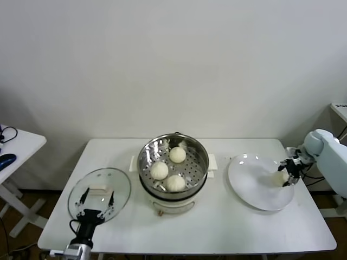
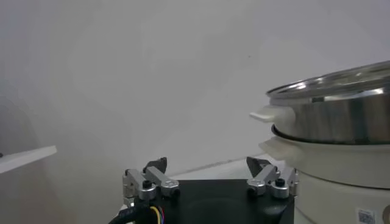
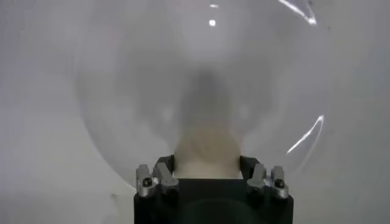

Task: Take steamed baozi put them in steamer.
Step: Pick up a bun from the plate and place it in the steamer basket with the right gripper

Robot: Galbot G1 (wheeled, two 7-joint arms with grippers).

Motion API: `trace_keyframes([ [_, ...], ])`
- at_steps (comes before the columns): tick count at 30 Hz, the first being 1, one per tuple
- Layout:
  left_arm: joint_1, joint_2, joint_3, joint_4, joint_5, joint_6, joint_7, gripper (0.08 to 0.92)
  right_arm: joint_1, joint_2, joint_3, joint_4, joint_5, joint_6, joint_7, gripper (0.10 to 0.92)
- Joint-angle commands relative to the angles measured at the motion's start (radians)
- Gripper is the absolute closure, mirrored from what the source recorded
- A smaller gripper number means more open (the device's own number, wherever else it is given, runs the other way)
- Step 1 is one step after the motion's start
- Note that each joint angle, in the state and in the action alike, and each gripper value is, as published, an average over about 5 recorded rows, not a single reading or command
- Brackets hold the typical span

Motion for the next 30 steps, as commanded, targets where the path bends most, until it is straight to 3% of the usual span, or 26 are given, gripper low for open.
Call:
trace_keyframes([
  [1, 0.001, 0.0, 0.001, -0.005, 0.002, 0.001, 0.001, 0.177, 0.156, -0.058, -0.286, 0.144, 0.381, -0.148, 0.006, 0.337],
  [8, 0.007, 0.001, 0.012, -0.022, 0.012, 0.0, 0.002, 0.177, 0.495, -0.073, -0.657, 0.299, 0.74, -0.278, 0.034, 0.338],
  [15, 0.012, -0.008, 0.026, -0.037, 0.019, -0.006, 0.005, 0.177, 0.823, 0.032, -0.968, 0.412, 1.072, -0.346, 0.063, 0.338],
  [30, 0.02, -0.018, 0.053, -0.039, 0.048, -0.007, -0.006, 0.177, 0.853, 0.348, -1.082, 0.439, 1.305, -0.404, 0.139, 0.337],
])
